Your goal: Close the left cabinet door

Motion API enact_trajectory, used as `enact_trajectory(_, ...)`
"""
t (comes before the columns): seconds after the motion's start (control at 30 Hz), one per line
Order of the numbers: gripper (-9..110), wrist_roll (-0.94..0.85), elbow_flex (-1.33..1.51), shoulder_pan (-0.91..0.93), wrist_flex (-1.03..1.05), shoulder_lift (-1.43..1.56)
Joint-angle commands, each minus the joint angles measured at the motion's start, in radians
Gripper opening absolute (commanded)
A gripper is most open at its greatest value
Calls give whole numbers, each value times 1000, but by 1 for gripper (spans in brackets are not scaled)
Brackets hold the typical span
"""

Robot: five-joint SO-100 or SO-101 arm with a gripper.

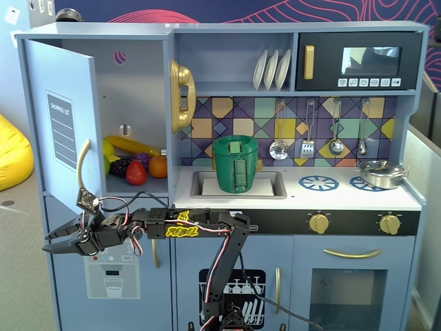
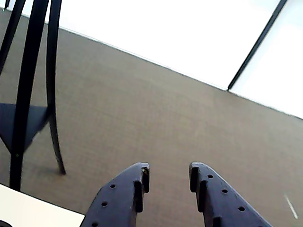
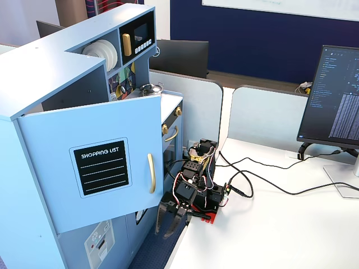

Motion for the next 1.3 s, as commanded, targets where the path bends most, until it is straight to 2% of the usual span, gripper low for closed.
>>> enact_trajectory(0.0,0,-69,-32,84,3,48)
enact_trajectory(0.17,0,-118,9,198,-9,92)
enact_trajectory(0.67,0,-221,127,744,-183,167)
enact_trajectory(0.87,0,-146,195,640,-164,278)
enact_trajectory(1.03,0,-64,213,535,-44,382)
enact_trajectory(1.17,0,52,261,525,190,509)
enact_trajectory(1.27,0,97,380,597,341,621)
